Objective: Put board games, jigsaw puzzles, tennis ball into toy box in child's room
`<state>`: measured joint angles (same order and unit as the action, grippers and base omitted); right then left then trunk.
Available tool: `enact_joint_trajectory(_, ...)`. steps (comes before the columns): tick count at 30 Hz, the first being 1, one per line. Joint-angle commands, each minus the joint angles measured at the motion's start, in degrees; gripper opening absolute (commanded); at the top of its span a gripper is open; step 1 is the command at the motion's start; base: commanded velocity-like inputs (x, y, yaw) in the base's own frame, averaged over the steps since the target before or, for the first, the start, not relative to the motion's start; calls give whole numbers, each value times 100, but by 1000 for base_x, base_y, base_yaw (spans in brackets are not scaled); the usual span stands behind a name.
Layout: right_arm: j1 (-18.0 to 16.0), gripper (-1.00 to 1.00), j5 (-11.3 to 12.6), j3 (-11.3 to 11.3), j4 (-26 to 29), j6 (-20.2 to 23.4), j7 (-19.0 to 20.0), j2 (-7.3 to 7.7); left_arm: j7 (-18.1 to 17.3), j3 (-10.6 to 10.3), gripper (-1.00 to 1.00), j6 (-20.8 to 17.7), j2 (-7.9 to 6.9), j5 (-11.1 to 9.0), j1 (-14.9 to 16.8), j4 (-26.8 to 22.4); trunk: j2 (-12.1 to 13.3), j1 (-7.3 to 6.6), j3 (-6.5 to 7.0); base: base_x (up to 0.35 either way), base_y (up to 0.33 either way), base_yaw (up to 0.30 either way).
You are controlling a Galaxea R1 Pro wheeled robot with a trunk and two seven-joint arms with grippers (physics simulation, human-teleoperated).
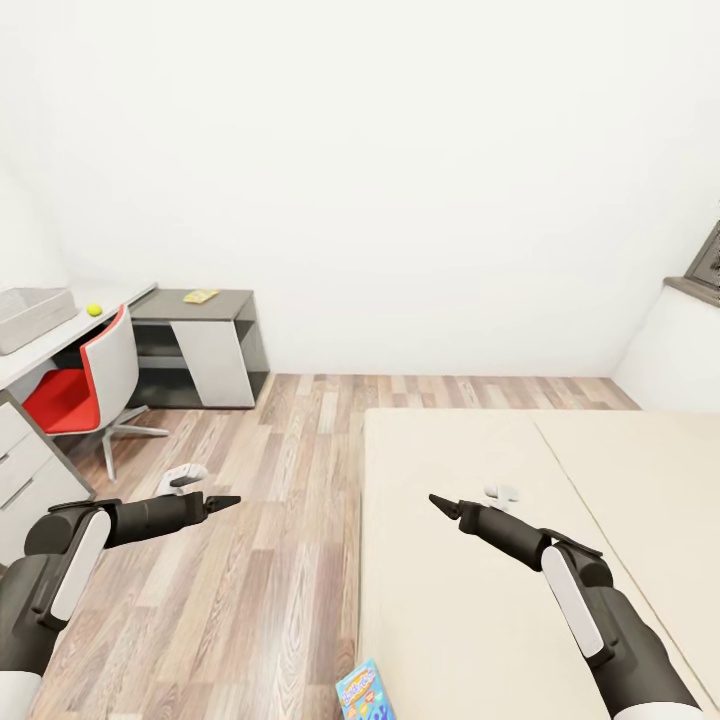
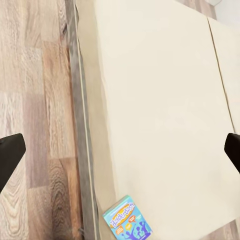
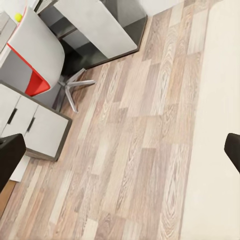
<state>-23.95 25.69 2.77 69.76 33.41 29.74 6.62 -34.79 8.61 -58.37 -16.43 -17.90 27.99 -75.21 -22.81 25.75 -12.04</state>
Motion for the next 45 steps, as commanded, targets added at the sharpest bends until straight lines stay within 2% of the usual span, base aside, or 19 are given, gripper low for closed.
enact_joint_trajectory(1,-5,100,33,9,3,45,5,1,-37,8,100,-26,0,24,5,-2,-11,4,-5,0,0,-39)
enact_joint_trajectory(10,-6,100,38,12,3,49,-66,0,-53,9,100,-22,1,24,5,-2,-11,4,16,0,0,-14)
enact_joint_trajectory(18,-12,100,45,8,3,67,-423,-3,-62,9,100,-18,0,24,5,-2,-11,4,17,0,0,-1)
enact_joint_trajectory(45,-12,100,56,11,3,88,-478,-3,-73,18,100,-17,0,-20,5,-2,-11,4,41,0,0,-36)
